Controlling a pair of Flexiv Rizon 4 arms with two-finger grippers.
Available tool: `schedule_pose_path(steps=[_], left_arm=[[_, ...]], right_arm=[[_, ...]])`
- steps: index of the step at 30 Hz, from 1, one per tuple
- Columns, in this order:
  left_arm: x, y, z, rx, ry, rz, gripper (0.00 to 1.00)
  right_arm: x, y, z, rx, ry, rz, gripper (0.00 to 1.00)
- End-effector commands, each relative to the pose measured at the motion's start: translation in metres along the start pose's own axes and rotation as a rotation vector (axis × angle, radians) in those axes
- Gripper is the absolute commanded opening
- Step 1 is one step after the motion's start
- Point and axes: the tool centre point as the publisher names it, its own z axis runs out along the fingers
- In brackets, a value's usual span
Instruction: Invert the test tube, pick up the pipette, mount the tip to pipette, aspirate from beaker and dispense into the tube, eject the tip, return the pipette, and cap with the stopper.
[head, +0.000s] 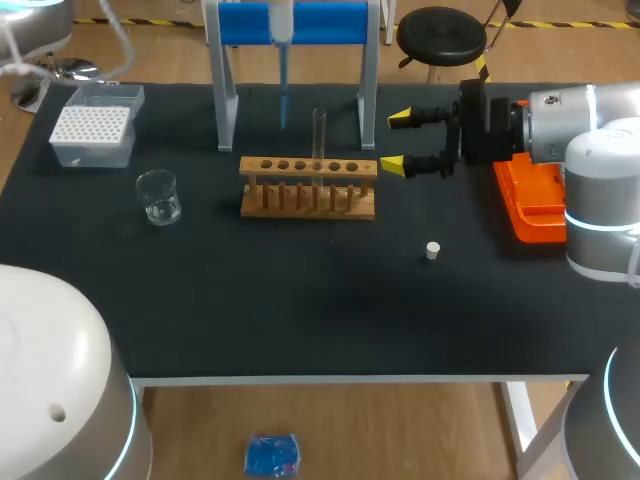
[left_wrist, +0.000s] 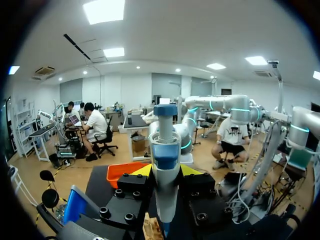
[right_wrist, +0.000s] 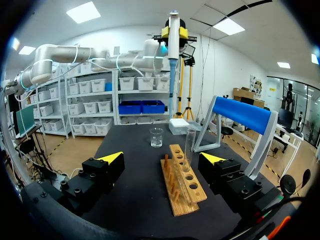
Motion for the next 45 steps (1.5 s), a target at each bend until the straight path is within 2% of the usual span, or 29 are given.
schedule_pose_path(steps=[1,7,16,19,23,43,45], left_arm=[[0.025,0.015,0.004,0.014,-0.021,0.013,0.00],[0.044,0.031,0.016,0.022,-0.053,-0.003,0.00],[0.075,0.051,0.047,0.053,-0.223,-0.078,0.00],[0.083,0.057,0.058,0.106,-0.259,-0.079,0.00],[0.087,0.060,0.076,0.119,-0.251,-0.089,0.00],[0.087,0.060,0.076,0.119,-0.251,-0.089,0.00],[0.087,0.063,0.080,0.097,-0.266,-0.106,0.00]], right_arm=[[0.000,0.001,0.000,0.003,-0.001,0.000,1.00],[0.000,0.001,0.000,0.003,-0.001,0.000,1.00],[0.000,0.001,0.000,0.003,-0.001,0.000,1.00],[0.000,0.001,0.000,0.003,-0.001,0.000,1.00],[0.000,0.001,0.000,0.003,-0.001,0.000,1.00],[0.000,0.001,0.000,0.003,-0.001,0.000,1.00],[0.000,0.001,0.000,0.003,-0.001,0.000,1.00]])
